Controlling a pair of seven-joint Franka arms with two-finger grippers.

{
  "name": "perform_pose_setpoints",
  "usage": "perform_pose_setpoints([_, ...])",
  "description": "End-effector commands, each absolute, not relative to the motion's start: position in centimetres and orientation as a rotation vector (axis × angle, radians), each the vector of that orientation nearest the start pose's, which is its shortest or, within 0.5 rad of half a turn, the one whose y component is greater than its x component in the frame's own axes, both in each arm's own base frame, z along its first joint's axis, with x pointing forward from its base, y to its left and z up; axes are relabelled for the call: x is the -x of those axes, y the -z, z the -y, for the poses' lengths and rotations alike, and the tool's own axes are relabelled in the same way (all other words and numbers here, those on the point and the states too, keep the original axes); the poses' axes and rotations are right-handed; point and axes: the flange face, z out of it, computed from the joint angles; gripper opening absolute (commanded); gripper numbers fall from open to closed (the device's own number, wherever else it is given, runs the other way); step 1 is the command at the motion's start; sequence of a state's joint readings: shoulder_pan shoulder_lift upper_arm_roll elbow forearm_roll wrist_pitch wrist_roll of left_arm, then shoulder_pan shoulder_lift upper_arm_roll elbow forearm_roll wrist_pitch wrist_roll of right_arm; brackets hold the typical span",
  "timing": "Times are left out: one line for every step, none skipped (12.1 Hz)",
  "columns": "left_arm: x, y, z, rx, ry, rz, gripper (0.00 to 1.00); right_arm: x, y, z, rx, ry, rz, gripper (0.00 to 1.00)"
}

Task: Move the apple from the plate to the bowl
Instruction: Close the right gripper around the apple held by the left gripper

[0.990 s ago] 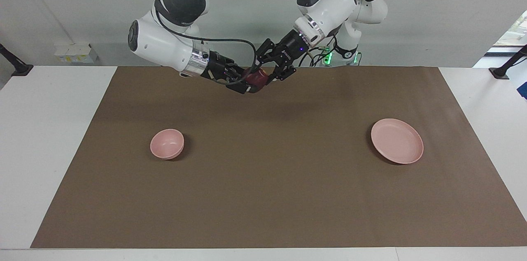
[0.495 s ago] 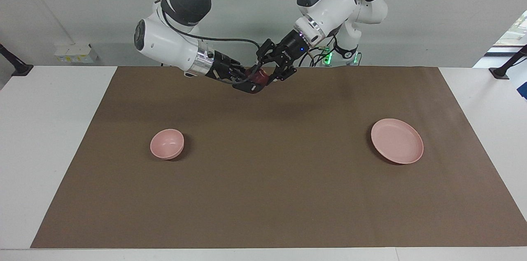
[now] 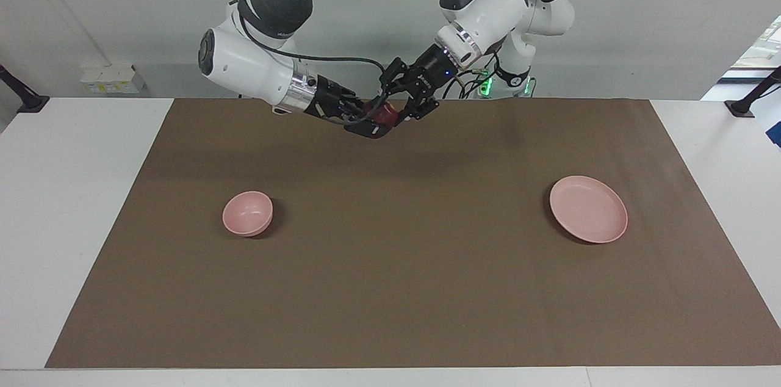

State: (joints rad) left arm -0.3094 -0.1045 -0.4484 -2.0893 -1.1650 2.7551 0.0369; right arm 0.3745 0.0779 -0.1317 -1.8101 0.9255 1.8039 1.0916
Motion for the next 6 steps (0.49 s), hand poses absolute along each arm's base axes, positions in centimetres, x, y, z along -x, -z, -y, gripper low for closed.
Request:
perform_pose_setpoints([-42.4,-54.3,36.9,-2.136,-0.418,-0.14,0.75,-55.0,-51.8,-20.7,1.993,-0.802,-1.269,0.0])
perform_pose_setpoints([-42.5,-54.3,36.9,-2.135,-0.418,-0.143,0.98,-55.0,-51.8,-20.7,1.993,-0.801,-1.267,0.0])
perform_pose_setpoints([-42.6,-54.3,36.9,-2.138,-0.423,-0.137,1.0,-55.0,-51.8,-20.7,1.993,-0.801,-1.267,0.0])
perform_pose_setpoints([-42.8,-54.2,36.8,-2.14,-0.417,-0.151,1.0,-55.0,-51.8,-20.7,1.993,-0.801,-1.267,0.0])
perform_pose_setpoints([-43.2,-54.4,36.5,-2.137,-0.42,-0.161,1.0,-55.0,-51.8,-20.6,1.993,-0.802,-1.267,0.0])
perform_pose_setpoints([-43.5,-54.5,36.4,-2.136,-0.421,-0.164,1.0,-55.0,-51.8,-20.6,1.993,-0.802,-1.267,0.0])
